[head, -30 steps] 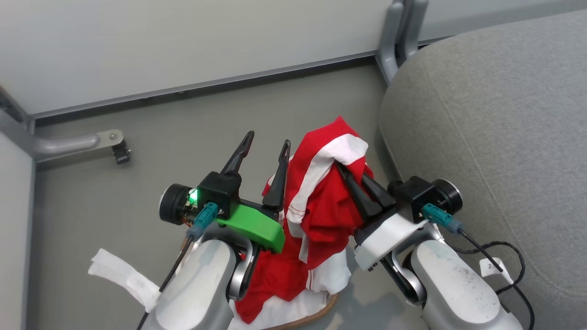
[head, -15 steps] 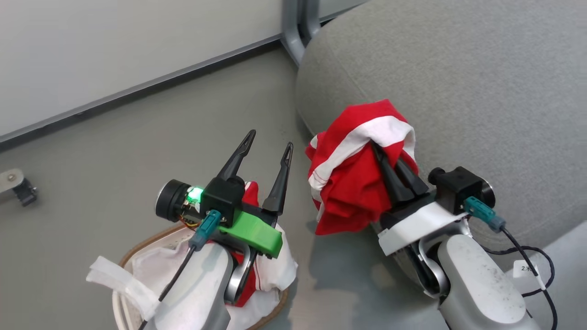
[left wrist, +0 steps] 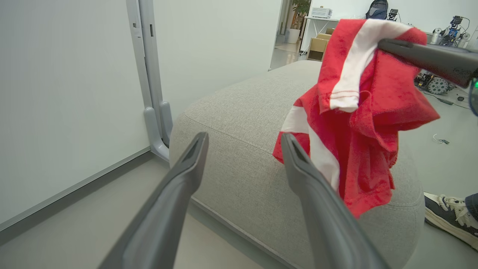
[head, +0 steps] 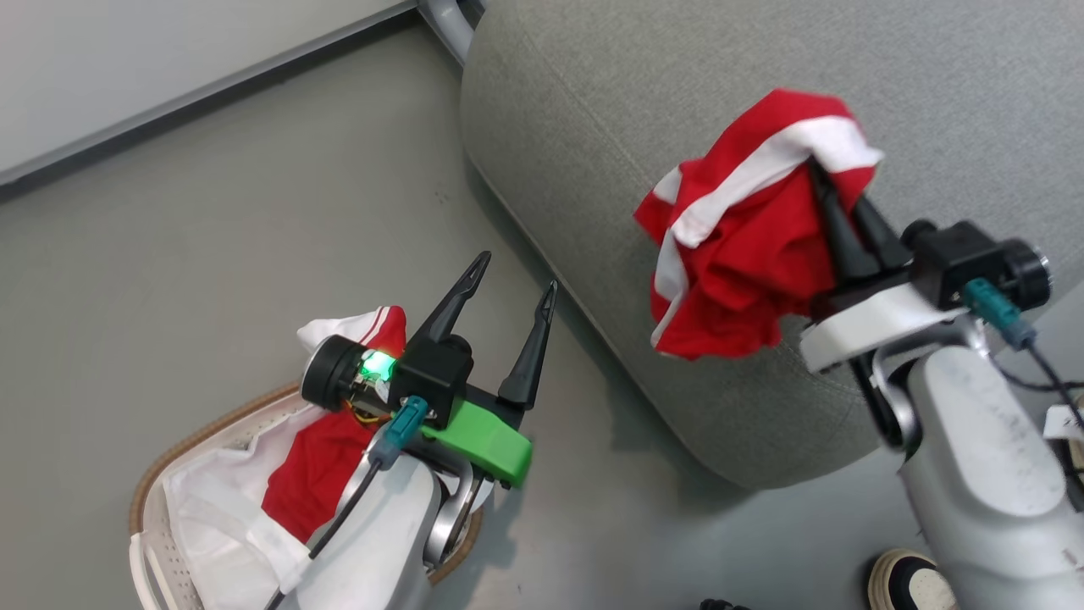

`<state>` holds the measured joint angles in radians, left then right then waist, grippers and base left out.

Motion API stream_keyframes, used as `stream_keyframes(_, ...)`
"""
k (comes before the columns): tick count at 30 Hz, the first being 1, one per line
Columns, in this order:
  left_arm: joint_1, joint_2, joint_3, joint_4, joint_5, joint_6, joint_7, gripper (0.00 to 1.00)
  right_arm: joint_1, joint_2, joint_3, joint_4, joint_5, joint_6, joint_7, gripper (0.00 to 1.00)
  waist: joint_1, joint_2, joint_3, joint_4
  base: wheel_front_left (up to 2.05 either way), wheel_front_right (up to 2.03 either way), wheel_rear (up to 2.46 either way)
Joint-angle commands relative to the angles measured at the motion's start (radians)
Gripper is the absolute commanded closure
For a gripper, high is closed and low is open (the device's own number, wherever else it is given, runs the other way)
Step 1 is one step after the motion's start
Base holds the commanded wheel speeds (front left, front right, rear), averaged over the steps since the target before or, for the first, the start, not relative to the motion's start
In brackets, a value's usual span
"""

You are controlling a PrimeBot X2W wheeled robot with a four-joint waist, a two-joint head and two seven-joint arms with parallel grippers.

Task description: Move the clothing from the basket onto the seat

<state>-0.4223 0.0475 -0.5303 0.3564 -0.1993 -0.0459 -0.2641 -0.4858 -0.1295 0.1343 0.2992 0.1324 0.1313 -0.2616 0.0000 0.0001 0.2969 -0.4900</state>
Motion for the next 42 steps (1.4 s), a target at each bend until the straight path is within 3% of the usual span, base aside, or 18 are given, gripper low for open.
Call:
stream_keyframes(1,-0.025,0.006,-0.001,0.001,0.011,-0.008,-0.001,0.0,-0.042,-0.024,-0.016,0.01,-0.013,-0.001,-0.005,1.0,0.0,-0.0001,0.05,0.022,0.0,0.0,0.0)
stream_keyframes(10,-0.093,0.007,0.003,0.029,0.063,-0.027,-0.001,0.0,-0.289,-0.198,-0.135,0.181,-0.052,-0.001,-0.005,1.0,0.0,-0.0001,0.171,0.117,0.0,0.0,0.0)
stream_keyframes(19,-0.129,0.016,0.021,0.035,0.089,-0.034,-0.001,0.0,-0.464,-0.245,-0.305,0.377,-0.143,-0.001,-0.005,1.0,0.0,-0.0001,0.258,0.198,0.0,0.0,0.0)
stream_keyframes(24,-0.136,0.02,0.032,0.04,0.095,-0.038,0.0,0.0,-0.489,-0.231,-0.439,0.461,-0.212,-0.001,-0.005,1.0,0.0,-0.0001,0.278,0.228,0.0,0.0,0.0)
stream_keyframes(25,-0.138,0.024,0.039,0.04,0.095,-0.034,0.0,0.0,-0.489,-0.228,-0.465,0.462,-0.231,-0.001,-0.005,0.61,0.0,-0.0001,0.278,0.231,0.0,0.0,0.0)
stream_keyframes(26,-0.138,0.027,0.043,0.04,0.096,-0.032,0.0,0.0,-0.479,-0.222,-0.479,0.47,-0.248,-0.001,-0.005,0.0,0.0,-0.0001,0.276,0.233,0.0,0.0,0.0)
stream_keyframes(33,-0.108,0.052,0.093,0.038,0.09,-0.015,-0.001,0.0,-0.368,-0.15,-0.602,0.481,-0.332,-0.001,-0.005,0.0,0.0,-0.0001,0.241,0.229,0.0,0.0,0.0)
stream_keyframes(42,-0.054,0.051,0.154,0.022,0.081,0.001,-0.001,0.0,-0.149,-0.043,-0.585,0.368,-0.293,-0.001,-0.005,0.0,0.0,-0.0001,0.161,0.222,0.0,0.0,0.0)
